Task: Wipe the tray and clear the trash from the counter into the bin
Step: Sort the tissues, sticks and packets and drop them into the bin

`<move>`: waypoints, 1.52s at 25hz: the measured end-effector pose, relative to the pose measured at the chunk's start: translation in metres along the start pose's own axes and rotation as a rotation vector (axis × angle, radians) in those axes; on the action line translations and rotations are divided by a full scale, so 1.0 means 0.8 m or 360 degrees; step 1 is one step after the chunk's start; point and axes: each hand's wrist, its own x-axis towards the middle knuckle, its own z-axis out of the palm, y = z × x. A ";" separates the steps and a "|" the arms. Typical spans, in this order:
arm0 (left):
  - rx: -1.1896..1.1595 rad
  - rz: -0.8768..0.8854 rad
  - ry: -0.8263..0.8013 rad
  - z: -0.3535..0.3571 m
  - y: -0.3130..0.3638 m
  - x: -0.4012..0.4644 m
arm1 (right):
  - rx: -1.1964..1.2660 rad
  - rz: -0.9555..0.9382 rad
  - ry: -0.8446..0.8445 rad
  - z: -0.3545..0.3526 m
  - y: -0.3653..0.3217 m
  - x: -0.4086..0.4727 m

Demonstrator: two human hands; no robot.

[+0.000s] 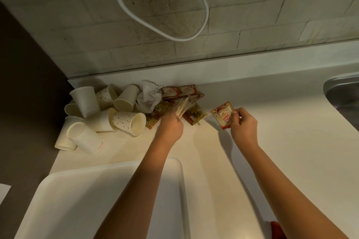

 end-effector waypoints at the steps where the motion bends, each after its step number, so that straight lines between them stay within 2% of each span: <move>1: -0.0047 -0.0022 -0.0021 0.001 -0.001 0.000 | 0.0005 -0.0002 0.0005 -0.001 -0.001 -0.002; 11: -0.0631 -0.0157 0.0002 0.010 0.000 -0.022 | 0.0072 0.0010 0.0025 -0.020 -0.012 -0.014; 17: -0.1107 -0.0340 -0.0299 0.000 0.031 -0.072 | 0.0146 -0.0018 0.0030 -0.042 -0.018 -0.040; 23: -0.1152 -0.0295 -0.0543 0.004 0.051 -0.157 | 0.0147 -0.0095 0.0115 -0.092 -0.014 -0.099; 32: -0.1055 -0.0203 -0.0825 0.052 0.063 -0.264 | 0.0075 -0.0084 0.0449 -0.173 0.042 -0.182; 38: -0.1298 -0.0105 -0.1062 0.102 0.099 -0.337 | 0.0121 -0.0076 0.0616 -0.259 0.074 -0.215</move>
